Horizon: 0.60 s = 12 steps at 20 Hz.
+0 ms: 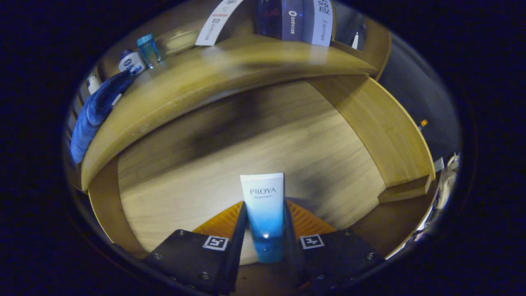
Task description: Pull open the drawer, take out the items inside it, and place them on the countertop above the cabinet.
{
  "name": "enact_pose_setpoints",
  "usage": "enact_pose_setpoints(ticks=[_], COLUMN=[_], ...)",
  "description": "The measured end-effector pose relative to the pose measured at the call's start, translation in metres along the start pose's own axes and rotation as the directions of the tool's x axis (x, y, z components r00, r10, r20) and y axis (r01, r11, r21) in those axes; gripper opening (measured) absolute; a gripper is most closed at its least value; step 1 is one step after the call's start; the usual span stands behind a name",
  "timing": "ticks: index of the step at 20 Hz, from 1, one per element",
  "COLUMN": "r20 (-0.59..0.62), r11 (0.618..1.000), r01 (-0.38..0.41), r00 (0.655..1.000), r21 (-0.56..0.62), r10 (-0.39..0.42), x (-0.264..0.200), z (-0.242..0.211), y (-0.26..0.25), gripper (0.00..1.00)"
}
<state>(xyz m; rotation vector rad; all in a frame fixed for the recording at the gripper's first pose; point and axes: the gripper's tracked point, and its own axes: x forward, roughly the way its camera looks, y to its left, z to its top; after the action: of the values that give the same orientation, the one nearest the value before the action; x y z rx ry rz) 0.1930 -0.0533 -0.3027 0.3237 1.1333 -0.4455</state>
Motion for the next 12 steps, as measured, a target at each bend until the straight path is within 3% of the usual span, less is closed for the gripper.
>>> enact_pose_setpoints(ticks=[4, 8, 10, 11, 12], r20=[0.100, 0.174, 0.206, 0.224, 0.219], r11=[1.000, 0.995, 0.983, 0.980, 0.979], r01=[-0.012, 0.044, 0.001, 0.029, 0.026], r00=[0.995, 0.984, 0.978, 0.975, 0.976], r21=[-0.024, -0.084, -0.182, -0.199, -0.201], r10=[0.014, -0.029, 0.037, 0.016, 0.020], x=[-0.016, -0.040, -0.058, -0.055, -0.056], z=[0.022, 0.037, 0.037, 0.046, 0.044], y=[0.009, 0.011, 0.026, 0.025, 0.027], gripper=[0.49, 0.49, 0.17, 0.01, 0.01])
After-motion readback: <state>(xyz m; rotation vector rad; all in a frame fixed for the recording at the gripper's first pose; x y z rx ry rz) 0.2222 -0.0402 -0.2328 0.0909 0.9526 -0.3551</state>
